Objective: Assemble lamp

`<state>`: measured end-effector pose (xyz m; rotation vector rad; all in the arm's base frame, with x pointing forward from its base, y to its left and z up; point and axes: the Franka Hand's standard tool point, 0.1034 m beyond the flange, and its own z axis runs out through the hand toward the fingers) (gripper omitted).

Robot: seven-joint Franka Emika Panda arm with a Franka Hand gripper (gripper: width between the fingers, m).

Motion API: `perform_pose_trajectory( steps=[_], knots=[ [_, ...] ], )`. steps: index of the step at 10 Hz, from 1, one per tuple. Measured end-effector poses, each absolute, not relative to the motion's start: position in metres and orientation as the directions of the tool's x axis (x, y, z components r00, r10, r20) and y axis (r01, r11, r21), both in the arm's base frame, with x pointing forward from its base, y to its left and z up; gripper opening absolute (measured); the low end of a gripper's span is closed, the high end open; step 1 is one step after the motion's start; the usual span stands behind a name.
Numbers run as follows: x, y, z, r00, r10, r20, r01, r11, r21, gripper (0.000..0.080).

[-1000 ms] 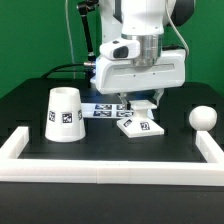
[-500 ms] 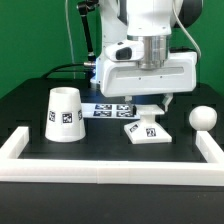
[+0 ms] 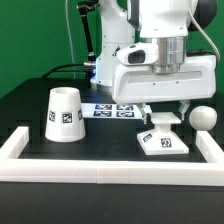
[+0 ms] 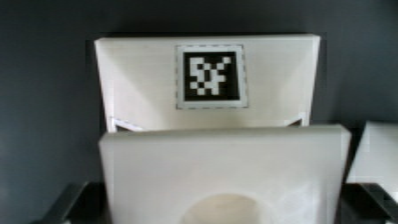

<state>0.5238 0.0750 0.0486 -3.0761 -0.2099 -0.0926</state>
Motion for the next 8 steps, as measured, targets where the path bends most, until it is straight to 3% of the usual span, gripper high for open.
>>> perform_pose_trajectory(
  steps=[8],
  knots=[
    [0.598, 0.096, 0.05, 0.985, 0.087, 0.148, 0.098, -0.993, -0.07, 0.0535]
  ],
)
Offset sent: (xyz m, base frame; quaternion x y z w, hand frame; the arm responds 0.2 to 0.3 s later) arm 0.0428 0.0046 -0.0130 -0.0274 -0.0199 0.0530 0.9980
